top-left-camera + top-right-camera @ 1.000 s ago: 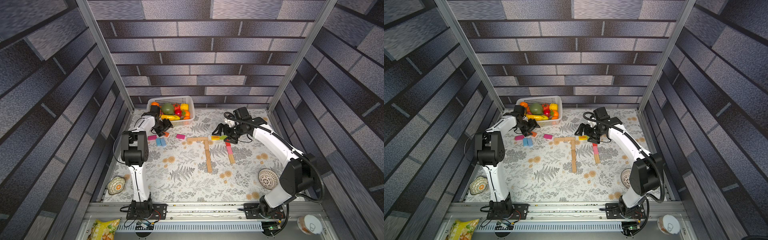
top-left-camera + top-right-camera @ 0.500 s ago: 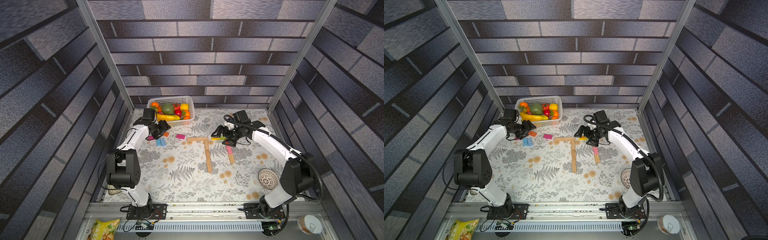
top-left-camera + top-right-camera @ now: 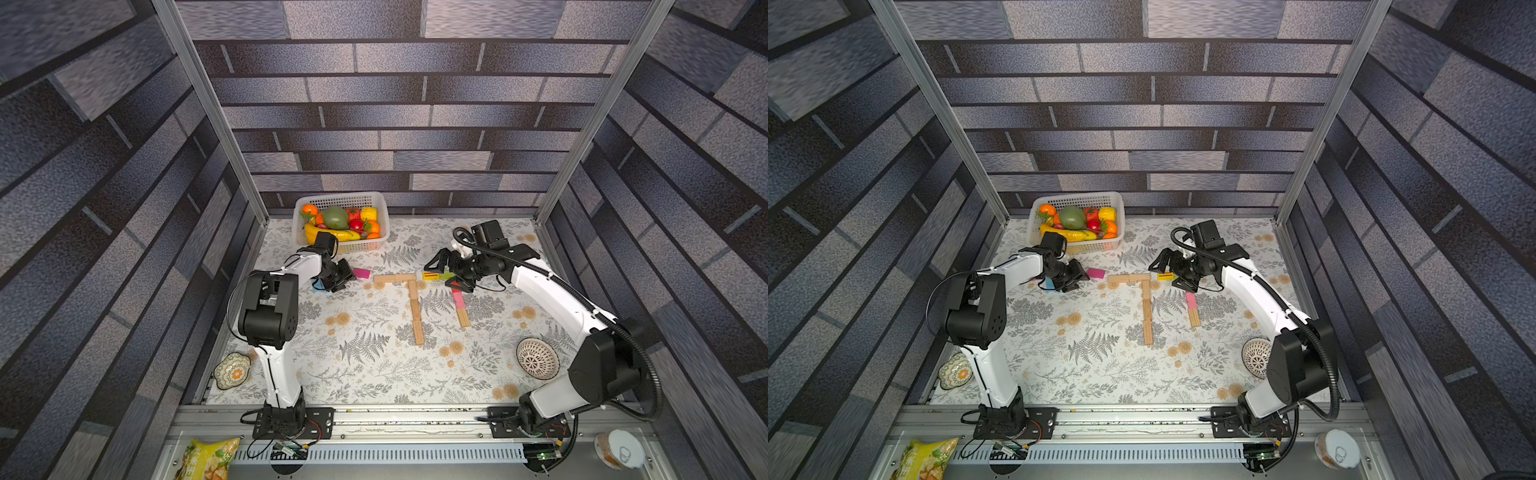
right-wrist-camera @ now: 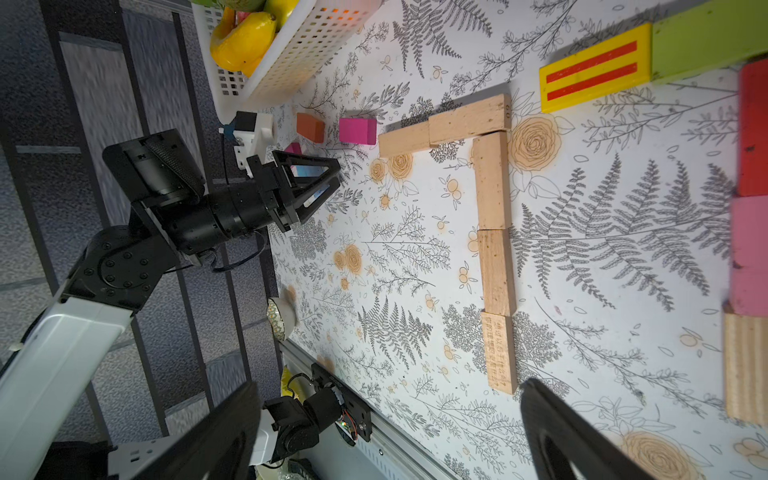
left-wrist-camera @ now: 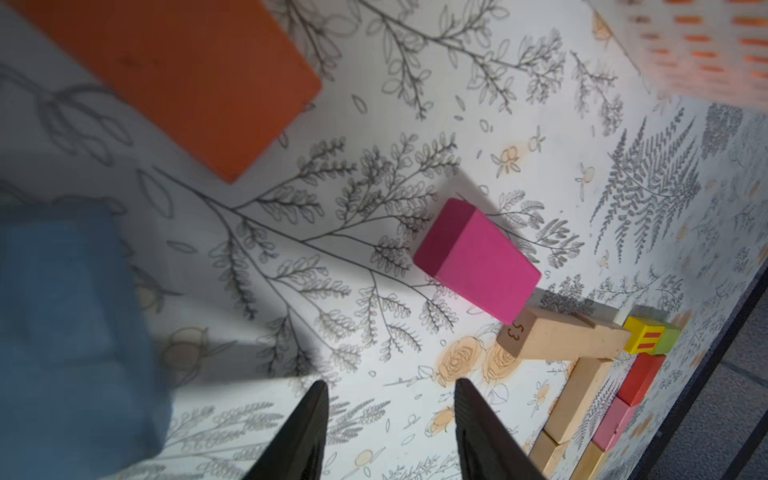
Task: Assemble the number 7 with building blocks
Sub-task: Adjust the building block at the center of the board, then pick up the building block from the center of the board.
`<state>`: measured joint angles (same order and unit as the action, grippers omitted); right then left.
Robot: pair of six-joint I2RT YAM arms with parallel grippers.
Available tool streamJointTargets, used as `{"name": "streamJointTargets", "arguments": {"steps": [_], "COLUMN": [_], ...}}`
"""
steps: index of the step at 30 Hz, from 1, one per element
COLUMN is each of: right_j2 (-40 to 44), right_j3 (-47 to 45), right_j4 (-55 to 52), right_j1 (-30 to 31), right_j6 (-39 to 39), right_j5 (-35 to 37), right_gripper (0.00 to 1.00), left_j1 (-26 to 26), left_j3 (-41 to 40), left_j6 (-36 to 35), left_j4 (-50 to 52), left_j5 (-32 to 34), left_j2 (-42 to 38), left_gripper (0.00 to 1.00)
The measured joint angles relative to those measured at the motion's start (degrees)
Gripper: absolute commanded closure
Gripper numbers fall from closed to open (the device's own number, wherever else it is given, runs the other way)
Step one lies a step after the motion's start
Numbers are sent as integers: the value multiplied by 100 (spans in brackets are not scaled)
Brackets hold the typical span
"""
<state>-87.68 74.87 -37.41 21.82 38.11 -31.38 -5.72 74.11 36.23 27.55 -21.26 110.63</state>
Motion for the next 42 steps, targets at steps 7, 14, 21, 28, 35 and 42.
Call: {"name": "streamJointTargets", "arguments": {"steps": [7,14,21,28,35,42], "right_j2": [-28,-382,-706,-717,-719,-719], "right_j3": [-74,57,474,533,533,531], "right_j4": [2,-17,-44,-39,-28,-76], "right_j1": [2,120,376,431,431,378], "right_j6": [44,44,44,68,83,-4], "right_j5": [-2,0,0,0,2,22], "right_gripper": [3,3,3,3,3,3], "left_j1": [415,942,1163,848,525,446], "left_j3": [4,-212,-385,-337,264,1158], "left_j6": [0,-24,42,660,1189,1453], "left_j4": [212,337,479,468,509,922], "left_j5": [343,553,605,501,629,1073], "left_j2": [0,-138,-446,-704,-122,623], "left_gripper": [49,49,30,26,26,27]}}
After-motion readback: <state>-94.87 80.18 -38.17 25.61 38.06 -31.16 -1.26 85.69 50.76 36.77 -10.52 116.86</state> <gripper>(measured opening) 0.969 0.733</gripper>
